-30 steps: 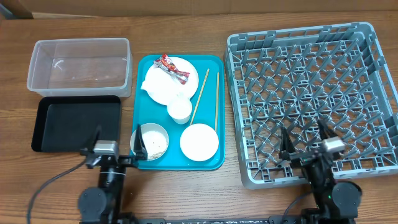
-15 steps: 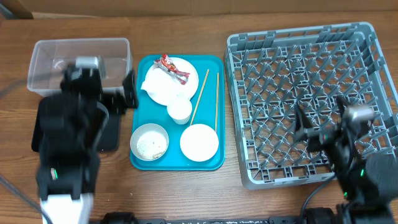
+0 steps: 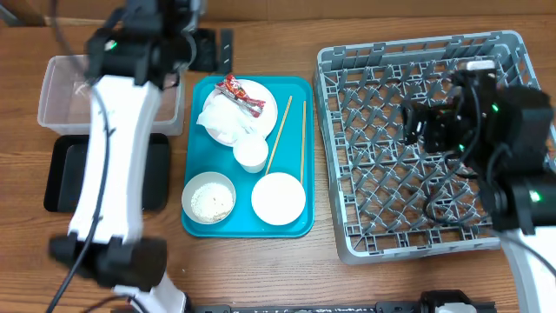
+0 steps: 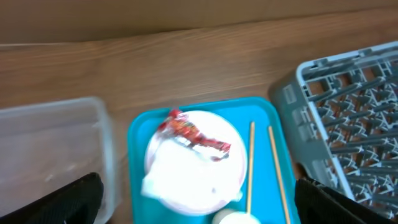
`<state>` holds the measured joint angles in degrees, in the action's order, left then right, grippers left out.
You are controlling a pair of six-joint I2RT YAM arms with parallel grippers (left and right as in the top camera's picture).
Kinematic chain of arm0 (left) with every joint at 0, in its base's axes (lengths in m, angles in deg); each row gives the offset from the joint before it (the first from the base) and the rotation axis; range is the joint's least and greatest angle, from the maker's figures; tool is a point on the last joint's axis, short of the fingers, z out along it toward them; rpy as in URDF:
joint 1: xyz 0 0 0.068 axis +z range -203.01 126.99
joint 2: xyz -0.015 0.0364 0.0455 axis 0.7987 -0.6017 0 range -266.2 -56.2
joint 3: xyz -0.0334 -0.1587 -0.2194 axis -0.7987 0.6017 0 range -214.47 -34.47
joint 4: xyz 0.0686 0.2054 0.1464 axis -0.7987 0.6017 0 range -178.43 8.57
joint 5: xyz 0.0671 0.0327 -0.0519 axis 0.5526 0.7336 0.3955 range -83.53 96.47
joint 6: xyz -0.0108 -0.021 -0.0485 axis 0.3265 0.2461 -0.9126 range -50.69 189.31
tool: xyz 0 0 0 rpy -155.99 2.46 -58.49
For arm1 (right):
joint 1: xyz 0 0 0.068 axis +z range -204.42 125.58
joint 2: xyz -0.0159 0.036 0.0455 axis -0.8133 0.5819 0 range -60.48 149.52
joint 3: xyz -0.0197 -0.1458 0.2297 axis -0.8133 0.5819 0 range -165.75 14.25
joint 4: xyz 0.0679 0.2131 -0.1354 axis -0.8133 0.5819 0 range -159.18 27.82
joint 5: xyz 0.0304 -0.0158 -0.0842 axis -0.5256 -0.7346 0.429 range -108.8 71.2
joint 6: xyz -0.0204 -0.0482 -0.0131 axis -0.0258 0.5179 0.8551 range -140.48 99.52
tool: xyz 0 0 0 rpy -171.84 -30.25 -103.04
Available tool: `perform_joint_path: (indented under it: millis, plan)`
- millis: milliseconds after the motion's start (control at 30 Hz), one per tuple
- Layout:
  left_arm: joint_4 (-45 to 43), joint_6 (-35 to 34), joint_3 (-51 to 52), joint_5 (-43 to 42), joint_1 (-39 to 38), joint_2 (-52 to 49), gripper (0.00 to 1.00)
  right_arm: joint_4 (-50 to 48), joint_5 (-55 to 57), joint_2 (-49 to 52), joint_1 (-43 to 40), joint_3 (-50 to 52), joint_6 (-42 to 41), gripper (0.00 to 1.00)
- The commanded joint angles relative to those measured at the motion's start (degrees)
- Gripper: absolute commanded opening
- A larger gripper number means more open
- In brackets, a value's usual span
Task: Sort waste into correct bins and load items into the dishwasher
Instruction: 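Reach the left gripper to the white plate and grasp the wrapper and tissue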
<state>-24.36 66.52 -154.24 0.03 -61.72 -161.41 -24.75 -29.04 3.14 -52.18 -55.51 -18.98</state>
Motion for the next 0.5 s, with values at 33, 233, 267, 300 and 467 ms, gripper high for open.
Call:
perform_joint_path:
  millis: [33, 233, 267, 300, 467]
  plan:
    - [-1.7, 0.4, -2.2, -6.1, -0.9, -7.9, 1.00, 0.0, -4.0, 4.5, -0.1, -1.6, 0.0, 1.00]
    - [-1.6, -18.4, -2.2, 2.7, -1.1, -18.4, 1.00, 0.6, -5.1, 7.9, -0.1, -1.6, 0.0, 1.00]
    - [-0.9, -22.0, -2.2, 4.7, -1.1, -19.8, 1.00, 0.8, -5.1, 8.1, -0.1, -1.6, 0.0, 1.00]
    - [-0.7, -24.9, -2.1, 5.9, -1.1, -22.3, 1.00, 1.1, -5.1, 8.4, -0.1, -1.6, 0.0, 1.00]
    - [-2.9, -28.6, -2.1, 7.0, -1.8, -27.8, 1.00, 1.4, -5.1, 8.4, -0.1, -1.6, 0.0, 1.00]
